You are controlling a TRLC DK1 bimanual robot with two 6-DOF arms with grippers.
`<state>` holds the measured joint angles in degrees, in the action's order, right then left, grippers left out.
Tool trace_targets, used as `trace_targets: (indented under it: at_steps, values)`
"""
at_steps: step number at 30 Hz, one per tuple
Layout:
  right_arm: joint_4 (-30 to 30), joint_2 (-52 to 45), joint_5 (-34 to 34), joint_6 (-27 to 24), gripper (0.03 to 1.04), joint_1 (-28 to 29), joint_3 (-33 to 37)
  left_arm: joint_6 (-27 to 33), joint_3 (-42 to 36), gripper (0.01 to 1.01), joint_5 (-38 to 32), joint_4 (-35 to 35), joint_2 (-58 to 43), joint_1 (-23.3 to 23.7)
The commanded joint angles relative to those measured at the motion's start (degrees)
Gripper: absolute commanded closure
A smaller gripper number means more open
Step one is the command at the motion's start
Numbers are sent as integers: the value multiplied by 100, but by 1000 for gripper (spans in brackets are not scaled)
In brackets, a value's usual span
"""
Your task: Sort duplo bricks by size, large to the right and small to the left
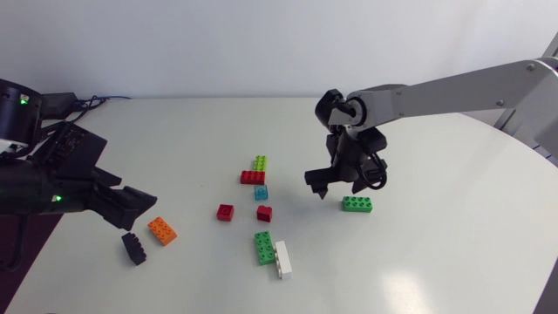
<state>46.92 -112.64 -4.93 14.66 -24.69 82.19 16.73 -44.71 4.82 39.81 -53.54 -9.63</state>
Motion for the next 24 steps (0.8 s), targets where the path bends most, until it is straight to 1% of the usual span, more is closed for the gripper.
trace_targets:
  at_steps: [1, 4, 7, 10, 13, 17, 20, 21, 24]
  values:
    - [-69, 119, -17, 275, 69, -238, 122, -179, 59, 44, 72, -88, -166, -48]
    - [11, 137, -17, 310, 69, -291, 262, -188, -108, 44, 72, -281, -684, -74]
    - [28, 322, 45, 310, 69, -221, 218, -153, -486, 44, 72, -343, -1554, -320]
    - [2, 541, 141, 310, 69, -177, 122, 208, -794, 44, 72, -518, -2196, -531]
    - [28, 700, 159, 310, 69, -186, 51, 296, -996, 44, 72, -896, -2600, -760]
    - [81, 770, 159, 292, 69, -168, 25, 225, -1163, 44, 72, -1766, -3005, -971]
    - [81, 928, 194, 292, 69, -89, -89, 252, -1550, 44, 81, -1889, -3549, -1164]
    - [81, 998, 203, 292, 69, -71, -151, 331, -1664, 44, 142, -1881, -3716, -1261]
    - [55, 1244, 203, 284, 69, -36, -406, 911, -1901, 44, 441, -1872, -4147, -1410]
